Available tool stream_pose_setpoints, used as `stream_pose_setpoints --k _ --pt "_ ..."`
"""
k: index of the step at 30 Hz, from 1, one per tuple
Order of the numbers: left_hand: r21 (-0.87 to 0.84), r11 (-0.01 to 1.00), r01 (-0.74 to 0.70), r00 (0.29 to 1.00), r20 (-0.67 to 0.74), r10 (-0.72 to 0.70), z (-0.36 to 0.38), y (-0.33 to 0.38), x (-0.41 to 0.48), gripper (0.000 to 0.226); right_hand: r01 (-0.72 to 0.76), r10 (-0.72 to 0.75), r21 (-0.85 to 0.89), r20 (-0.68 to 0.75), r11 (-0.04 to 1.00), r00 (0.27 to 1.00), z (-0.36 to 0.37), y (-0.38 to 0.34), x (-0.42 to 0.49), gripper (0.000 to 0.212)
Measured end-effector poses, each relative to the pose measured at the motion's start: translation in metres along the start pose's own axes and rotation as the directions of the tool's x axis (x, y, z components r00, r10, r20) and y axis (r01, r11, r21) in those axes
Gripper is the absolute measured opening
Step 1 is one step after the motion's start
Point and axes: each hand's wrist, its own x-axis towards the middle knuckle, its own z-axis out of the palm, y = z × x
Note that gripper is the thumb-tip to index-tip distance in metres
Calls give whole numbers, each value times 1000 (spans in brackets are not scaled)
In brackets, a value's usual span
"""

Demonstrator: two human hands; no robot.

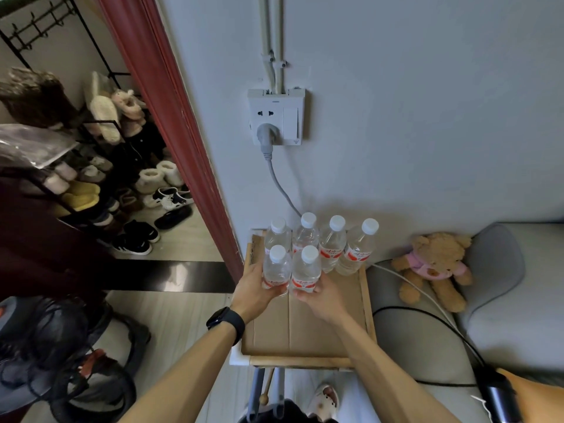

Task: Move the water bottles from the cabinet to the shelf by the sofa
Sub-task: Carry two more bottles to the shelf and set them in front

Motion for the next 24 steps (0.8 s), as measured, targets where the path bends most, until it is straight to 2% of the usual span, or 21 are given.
stream_pose_setpoints --k 7,15,24 --pt "6 1000 -10 1000 11 10 1 -4 0 74 -42 42 54 10 998 999 -1 0 -1 58" --pt "22 1000 -7 1000 -19 7 -2 -7 0 73 -54 51 98 27 994 998 1 -4 -5 59" --pt "47 998 -37 997 -68 40 13 5 -3 81 -128 124 124 33 984 992 -15 -12 -6 80"
